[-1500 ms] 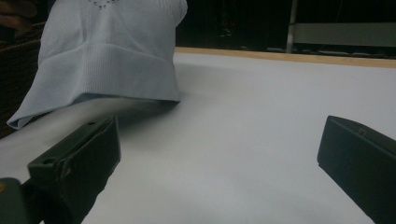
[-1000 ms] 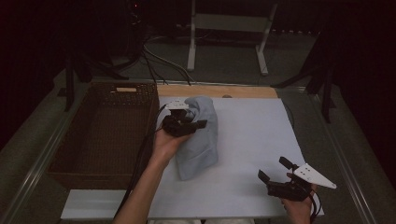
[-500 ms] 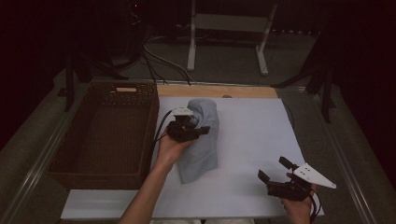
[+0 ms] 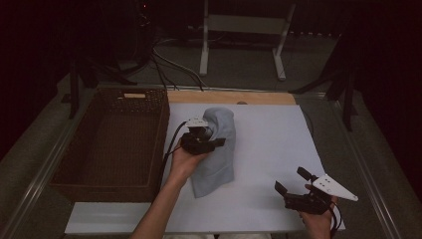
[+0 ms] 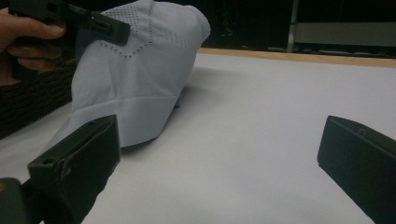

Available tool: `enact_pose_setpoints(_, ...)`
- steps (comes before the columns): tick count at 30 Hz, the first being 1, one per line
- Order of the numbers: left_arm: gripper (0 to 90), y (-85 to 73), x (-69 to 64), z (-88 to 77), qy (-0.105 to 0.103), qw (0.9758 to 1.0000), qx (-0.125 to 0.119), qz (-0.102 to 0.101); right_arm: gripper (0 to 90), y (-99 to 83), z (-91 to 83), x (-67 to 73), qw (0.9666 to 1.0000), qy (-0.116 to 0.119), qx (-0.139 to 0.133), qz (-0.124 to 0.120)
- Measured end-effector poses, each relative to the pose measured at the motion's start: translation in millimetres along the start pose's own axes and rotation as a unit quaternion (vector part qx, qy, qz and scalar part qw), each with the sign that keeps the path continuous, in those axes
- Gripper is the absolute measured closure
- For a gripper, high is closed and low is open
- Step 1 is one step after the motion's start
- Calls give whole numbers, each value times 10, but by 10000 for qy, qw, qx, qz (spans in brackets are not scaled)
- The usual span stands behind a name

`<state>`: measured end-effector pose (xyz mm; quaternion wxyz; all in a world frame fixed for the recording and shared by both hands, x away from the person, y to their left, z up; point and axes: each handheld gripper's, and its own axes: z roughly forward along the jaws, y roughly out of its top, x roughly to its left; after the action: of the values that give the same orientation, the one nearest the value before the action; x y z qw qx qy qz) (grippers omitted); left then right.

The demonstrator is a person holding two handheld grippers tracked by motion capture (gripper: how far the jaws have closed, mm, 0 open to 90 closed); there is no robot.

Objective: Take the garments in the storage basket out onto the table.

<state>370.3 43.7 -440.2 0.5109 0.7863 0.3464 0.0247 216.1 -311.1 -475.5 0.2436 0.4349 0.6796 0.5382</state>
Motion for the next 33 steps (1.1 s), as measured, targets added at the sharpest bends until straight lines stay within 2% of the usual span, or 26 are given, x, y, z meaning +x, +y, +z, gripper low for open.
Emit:
enact_pose_setpoints(7, 677, -52, 12, 45, 55, 10000, 14, -75, 0, 1, -3, -2, 10000, -5, -7, 3)
enact_pose_setpoints(18, 504, -178, 22, 165, -15, 9991, 12, -414, 0, 0, -4, -3, 10000, -2, -6, 3)
enact_pose_setpoints(30, 455, -229, -13, 211, 18, 9992, 62, -393, 0, 1, -4, -1, 10000, 3, -9, -4)
enact_pose_setpoints(33, 388, -240, -30, 230, 110, 9992, 92, -370, 0, 1, -3, -2, 10000, 1, -8, -7)
